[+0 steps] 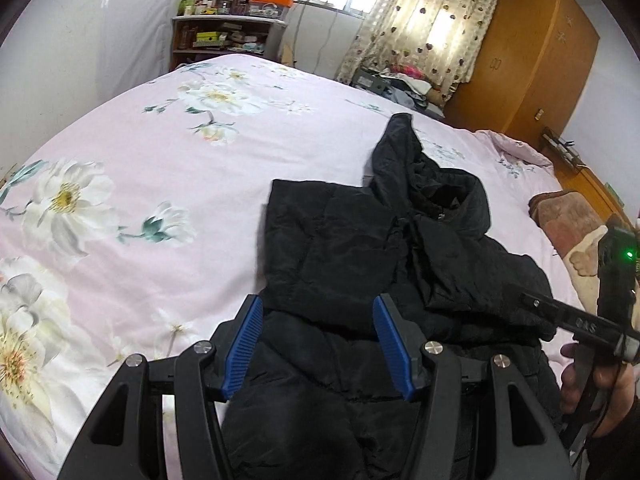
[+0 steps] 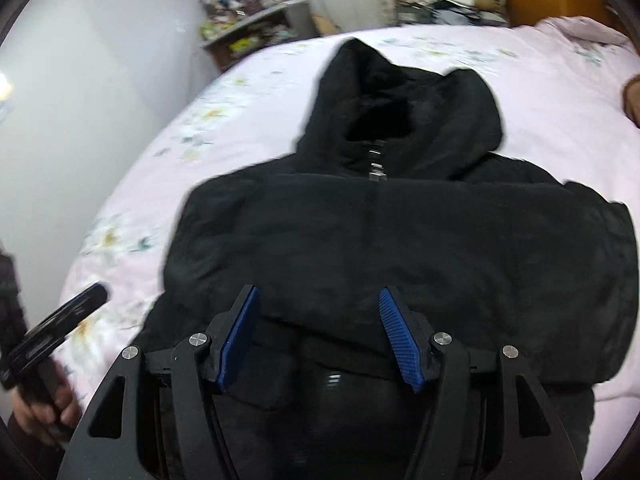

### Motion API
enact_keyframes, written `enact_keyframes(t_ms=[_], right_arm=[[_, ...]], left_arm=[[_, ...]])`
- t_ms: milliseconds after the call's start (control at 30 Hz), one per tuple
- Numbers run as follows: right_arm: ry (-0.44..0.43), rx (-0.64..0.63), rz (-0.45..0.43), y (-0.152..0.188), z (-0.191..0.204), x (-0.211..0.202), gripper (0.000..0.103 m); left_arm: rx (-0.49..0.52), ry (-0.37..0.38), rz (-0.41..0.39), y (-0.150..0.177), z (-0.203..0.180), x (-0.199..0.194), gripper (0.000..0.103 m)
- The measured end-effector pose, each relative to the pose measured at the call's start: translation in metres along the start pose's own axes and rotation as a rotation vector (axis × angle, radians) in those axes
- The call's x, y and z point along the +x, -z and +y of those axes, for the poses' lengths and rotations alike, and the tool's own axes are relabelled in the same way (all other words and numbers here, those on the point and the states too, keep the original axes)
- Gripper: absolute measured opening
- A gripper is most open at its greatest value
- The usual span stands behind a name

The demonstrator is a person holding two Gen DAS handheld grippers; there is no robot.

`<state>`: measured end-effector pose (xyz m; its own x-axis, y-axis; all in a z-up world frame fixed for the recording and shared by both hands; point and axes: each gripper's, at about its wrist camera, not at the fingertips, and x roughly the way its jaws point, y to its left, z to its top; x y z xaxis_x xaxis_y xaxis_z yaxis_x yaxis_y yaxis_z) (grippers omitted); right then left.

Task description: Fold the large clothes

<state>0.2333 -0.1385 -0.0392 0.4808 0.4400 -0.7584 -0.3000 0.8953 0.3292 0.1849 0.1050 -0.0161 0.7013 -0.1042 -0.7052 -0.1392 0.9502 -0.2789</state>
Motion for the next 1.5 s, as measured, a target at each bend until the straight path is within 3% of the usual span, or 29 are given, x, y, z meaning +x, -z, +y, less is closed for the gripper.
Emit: enact_keyframes(t_ms=[67, 133, 333, 367, 400, 533, 667, 767, 900, 1067, 1167, 1300, 1367, 1500], right_arm=[[-0.052, -0.023, -0.025, 0.002, 0.003, -0.012, 0.062], [-0.041, -0.031, -0.058, 0.002, -0.002, -0.022, 0.062], [0.179, 0.158, -0.178, 0.013, -0.097, -0.073, 0.062], [0.234, 0.203, -0.189, 0.017, -0.119, -0.080, 0.056], [0.263, 0.231, -0.189, 0.019, -0.131, -0.083, 0.043], [0.298, 0.305, -0.156, 0.032, -0.168, -0.069, 0.034], [0.227, 0.254, -0.067, 0.039, -0.152, -0.022, 0.033], [0.201, 0.241, -0.059, 0.043, -0.144, 0.000, 0.033], [0.173, 0.273, -0.050, 0.041, -0.154, 0.006, 0.033], [0.192, 0.200, -0.030, 0.029, -0.145, -0.004, 0.032], [0.247, 0.186, -0.115, 0.015, -0.148, -0.029, 0.032], [0.318, 0.197, -0.137, -0.012, -0.165, -0.026, 0.032], [0.345, 0.181, -0.105, -0.022, -0.176, -0.008, 0.032], [0.353, 0.193, -0.012, -0.006, -0.194, 0.022, 0.032]], left_arm=[[0.015, 0.019, -0.001, -0.003, -0.007, 0.003, 0.060], [0.040, 0.041, 0.001, -0.009, -0.020, 0.010, 0.060], [0.132, 0.108, 0.022, -0.026, -0.071, 0.044, 0.060], [0.141, 0.115, 0.026, -0.028, -0.078, 0.049, 0.060], [0.149, 0.130, 0.031, -0.031, -0.088, 0.056, 0.060], [0.176, 0.171, 0.036, -0.035, -0.122, 0.074, 0.060], [0.195, 0.163, 0.055, -0.030, -0.138, 0.089, 0.060], [0.193, 0.138, 0.079, -0.027, -0.136, 0.104, 0.060], [0.262, 0.044, 0.097, -0.014, -0.130, 0.134, 0.060], [0.297, 0.004, 0.093, 0.003, -0.120, 0.152, 0.062], [0.298, 0.003, 0.094, 0.003, -0.118, 0.152, 0.062], [0.294, 0.002, 0.083, 0.005, -0.115, 0.151, 0.062], [0.295, -0.001, 0.077, 0.007, -0.115, 0.154, 0.062], [0.299, -0.006, 0.073, 0.009, -0.115, 0.158, 0.062]])
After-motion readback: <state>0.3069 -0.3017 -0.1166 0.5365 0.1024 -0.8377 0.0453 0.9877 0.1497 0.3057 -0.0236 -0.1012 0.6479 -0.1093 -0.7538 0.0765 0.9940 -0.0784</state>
